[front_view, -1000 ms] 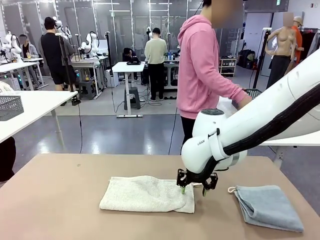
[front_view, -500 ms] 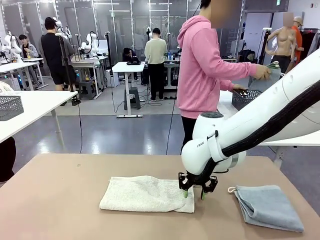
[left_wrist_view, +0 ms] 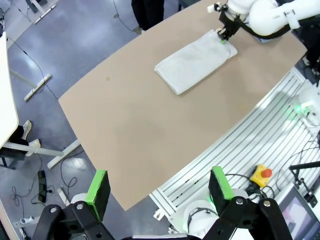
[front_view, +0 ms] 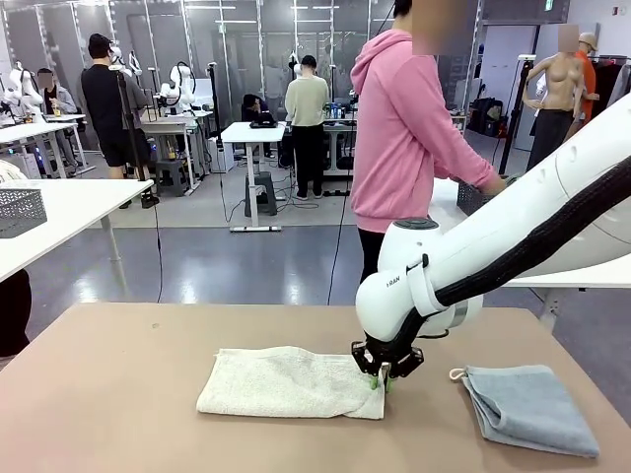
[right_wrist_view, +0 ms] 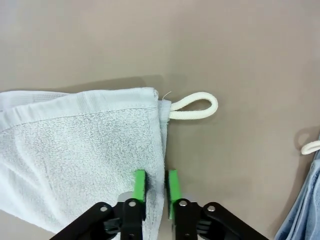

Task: Fold the towels and place them in the basket.
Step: When a person lays out a Towel with hook on the table, fold it in half twice.

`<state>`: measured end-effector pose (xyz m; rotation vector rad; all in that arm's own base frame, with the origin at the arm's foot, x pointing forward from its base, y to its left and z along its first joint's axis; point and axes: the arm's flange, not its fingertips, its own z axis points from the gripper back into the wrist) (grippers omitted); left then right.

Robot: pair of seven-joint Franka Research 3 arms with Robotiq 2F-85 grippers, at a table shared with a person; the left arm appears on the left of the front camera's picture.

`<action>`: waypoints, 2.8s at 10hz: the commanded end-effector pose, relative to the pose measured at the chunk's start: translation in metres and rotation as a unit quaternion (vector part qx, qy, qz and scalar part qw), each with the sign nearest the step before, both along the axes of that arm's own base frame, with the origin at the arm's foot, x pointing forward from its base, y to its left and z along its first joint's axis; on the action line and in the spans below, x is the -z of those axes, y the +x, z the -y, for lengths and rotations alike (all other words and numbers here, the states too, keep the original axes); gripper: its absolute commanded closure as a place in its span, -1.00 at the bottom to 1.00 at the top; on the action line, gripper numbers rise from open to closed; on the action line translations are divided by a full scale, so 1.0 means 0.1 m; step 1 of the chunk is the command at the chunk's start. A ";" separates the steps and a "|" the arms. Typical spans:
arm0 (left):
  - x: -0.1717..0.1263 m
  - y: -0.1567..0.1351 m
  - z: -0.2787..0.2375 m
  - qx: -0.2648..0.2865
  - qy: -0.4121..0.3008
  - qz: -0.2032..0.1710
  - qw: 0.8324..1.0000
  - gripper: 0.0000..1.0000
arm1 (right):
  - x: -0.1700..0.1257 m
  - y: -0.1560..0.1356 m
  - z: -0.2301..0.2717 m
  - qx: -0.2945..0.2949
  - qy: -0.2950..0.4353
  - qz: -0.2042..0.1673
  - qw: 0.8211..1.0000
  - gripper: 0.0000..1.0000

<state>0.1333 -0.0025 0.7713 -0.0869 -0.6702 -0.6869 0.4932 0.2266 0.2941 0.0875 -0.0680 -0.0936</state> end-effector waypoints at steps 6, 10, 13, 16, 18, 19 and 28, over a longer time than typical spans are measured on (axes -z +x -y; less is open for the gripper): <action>-0.01 -0.02 0.00 0.005 0.000 0.002 1.000 -1.00 | 0.10 -0.01 -0.05 -0.007 0.017 -0.006 1.000 1.00; -0.01 -0.02 0.00 0.005 0.000 0.002 1.000 -1.00 | -0.12 -0.06 0.04 -0.063 0.066 0.036 0.995 1.00; -0.01 -0.02 0.00 0.005 0.000 0.002 1.000 -1.00 | -0.32 -0.12 0.14 -0.105 0.081 0.071 0.989 1.00; -0.01 -0.02 0.00 0.005 0.000 0.002 1.000 -1.00 | -0.47 -0.18 0.35 -0.131 0.064 0.075 0.986 1.00; -0.01 -0.02 0.00 0.005 0.000 0.002 1.000 -1.00 | -0.66 -0.19 0.63 -0.144 0.038 0.082 0.985 1.00; -0.01 -0.02 0.00 0.005 0.000 0.002 1.000 -1.00 | -0.73 -0.20 0.75 -0.144 0.022 0.086 0.986 1.00; -0.01 -0.02 0.00 0.005 0.000 0.002 1.000 -1.00 | -1.37 -0.26 -0.32 -0.228 0.065 0.092 0.967 1.00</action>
